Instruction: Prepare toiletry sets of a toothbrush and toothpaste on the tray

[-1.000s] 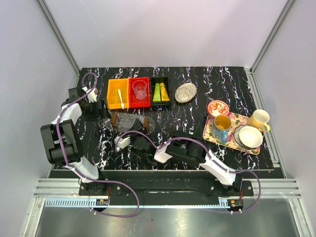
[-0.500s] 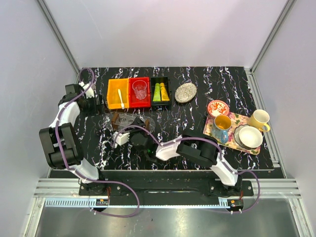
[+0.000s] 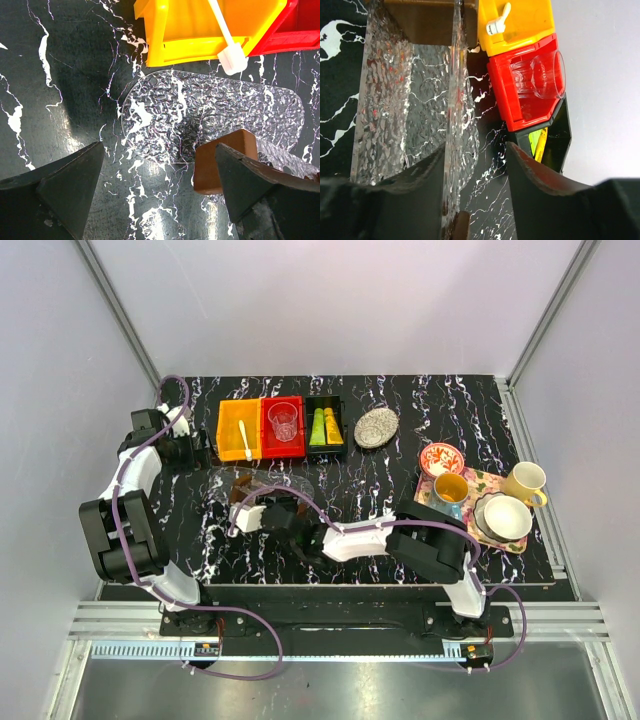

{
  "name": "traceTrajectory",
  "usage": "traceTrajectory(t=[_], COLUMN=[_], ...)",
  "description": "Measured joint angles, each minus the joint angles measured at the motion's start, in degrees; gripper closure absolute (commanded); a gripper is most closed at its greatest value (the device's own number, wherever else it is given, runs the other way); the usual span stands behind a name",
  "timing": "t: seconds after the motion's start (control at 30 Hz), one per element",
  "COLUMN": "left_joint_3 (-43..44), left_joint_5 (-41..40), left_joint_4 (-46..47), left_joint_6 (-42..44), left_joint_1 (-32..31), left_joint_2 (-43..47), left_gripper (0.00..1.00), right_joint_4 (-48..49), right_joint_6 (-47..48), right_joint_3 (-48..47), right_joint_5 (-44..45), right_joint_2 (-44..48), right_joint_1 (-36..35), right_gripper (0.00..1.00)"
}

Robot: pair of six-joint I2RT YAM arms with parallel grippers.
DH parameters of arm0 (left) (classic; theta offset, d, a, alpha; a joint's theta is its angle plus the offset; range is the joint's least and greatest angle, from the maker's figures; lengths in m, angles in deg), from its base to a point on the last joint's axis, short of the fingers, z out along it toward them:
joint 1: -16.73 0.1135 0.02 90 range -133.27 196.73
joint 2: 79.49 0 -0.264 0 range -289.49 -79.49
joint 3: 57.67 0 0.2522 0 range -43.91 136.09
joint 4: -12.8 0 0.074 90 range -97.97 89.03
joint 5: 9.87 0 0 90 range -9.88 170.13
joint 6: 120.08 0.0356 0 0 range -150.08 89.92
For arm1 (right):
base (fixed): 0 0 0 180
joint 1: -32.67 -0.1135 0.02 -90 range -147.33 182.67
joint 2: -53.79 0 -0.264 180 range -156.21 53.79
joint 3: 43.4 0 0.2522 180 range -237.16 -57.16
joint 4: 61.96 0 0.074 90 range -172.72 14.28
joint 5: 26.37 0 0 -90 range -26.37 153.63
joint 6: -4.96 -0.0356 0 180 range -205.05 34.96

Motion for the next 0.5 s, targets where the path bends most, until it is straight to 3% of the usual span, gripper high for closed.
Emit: traceTrajectory(t=[0.17, 0.5], left_joint_3=[-0.09, -0.17], left_joint_5=[-0.02, 0.0], left_joint_4=[0.02, 0.33], left_joint_6=[0.04, 0.04], left_joint_1=[0.0, 0.0], left_joint_2=[0.0, 0.0], left_gripper=[0.02, 0.02], right_joint_4=[1.66, 14.58], right_joint_6=[0.9, 12.76], right_joint_3=[0.0, 1.18], right_joint_5=[0.48, 3.74], right_joint_2=[-1.9, -6.97], right_joint_1=[-0.04, -0.92], right_gripper=[0.66, 0.78])
